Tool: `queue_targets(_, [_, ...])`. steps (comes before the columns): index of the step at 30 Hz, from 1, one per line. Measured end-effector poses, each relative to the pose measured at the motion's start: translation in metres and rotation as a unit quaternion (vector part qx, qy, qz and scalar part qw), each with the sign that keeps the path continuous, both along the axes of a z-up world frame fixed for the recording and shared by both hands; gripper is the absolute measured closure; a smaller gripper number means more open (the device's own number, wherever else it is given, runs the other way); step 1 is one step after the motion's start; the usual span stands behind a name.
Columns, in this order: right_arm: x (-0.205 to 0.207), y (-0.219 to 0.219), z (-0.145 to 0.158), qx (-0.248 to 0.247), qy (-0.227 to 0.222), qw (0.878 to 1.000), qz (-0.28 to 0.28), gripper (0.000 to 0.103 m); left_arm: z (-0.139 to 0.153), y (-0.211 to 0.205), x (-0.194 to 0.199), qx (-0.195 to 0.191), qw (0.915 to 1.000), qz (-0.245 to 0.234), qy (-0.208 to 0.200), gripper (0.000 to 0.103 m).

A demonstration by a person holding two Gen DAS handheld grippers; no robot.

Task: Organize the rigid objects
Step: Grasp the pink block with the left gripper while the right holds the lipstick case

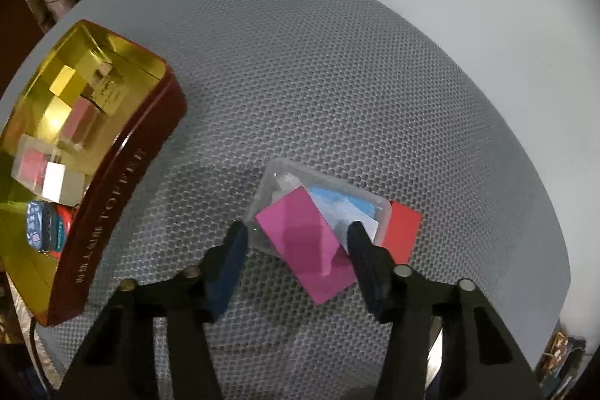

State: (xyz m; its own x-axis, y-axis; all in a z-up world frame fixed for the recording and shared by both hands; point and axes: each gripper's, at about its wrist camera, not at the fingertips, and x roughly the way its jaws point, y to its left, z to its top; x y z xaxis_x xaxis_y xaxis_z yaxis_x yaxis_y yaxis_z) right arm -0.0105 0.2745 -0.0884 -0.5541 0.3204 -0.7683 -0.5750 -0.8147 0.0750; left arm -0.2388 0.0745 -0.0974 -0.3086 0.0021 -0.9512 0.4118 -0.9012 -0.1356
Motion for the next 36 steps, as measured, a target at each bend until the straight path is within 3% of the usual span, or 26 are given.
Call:
queue_targets(1, [0.005, 0.001, 0.001, 0.001, -0.001, 1.0, 0.0, 0.071, 0.001, 0.001, 0.0, -0.001, 1.0, -0.006, 0.002, 0.07])
queue_targets(2, [0.006, 0.006, 0.001, 0.002, -0.001, 1.0, 0.0, 0.071, 0.002, 0.002, 0.001, -0.003, 0.9999, -0.016, 0.003, 0.073])
queue_targets(11, [0.028, 0.003, 0.002, 0.012, -0.01, 1.0, 0.0, 0.071, -0.001, -0.014, 0.034, -0.006, 0.9939, -0.11, -0.003, 0.074])
queue_targets(19, [0.019, 0.008, -0.002, 0.023, -0.019, 1.0, -0.001, 0.071, -0.014, -0.009, 0.064, -0.02, 0.9736, -0.225, -0.028, 0.074])
queue_targets(23, [0.016, 0.006, -0.002, 0.025, -0.021, 0.999, -0.001, 0.071, -0.023, -0.004, 0.07, -0.022, 0.9707, -0.239, -0.004, 0.074])
queue_targets(29, [0.014, 0.004, -0.003, 0.027, -0.022, 0.999, -0.001, 0.071, -0.028, 0.006, 0.087, -0.066, 0.9582, -0.273, 0.053, 0.076])
queue_targets(36, [0.015, 0.008, -0.003, 0.027, -0.022, 0.999, -0.001, 0.071, -0.023, 0.009, 0.097, -0.083, 0.9492, -0.295, 0.073, 0.077])
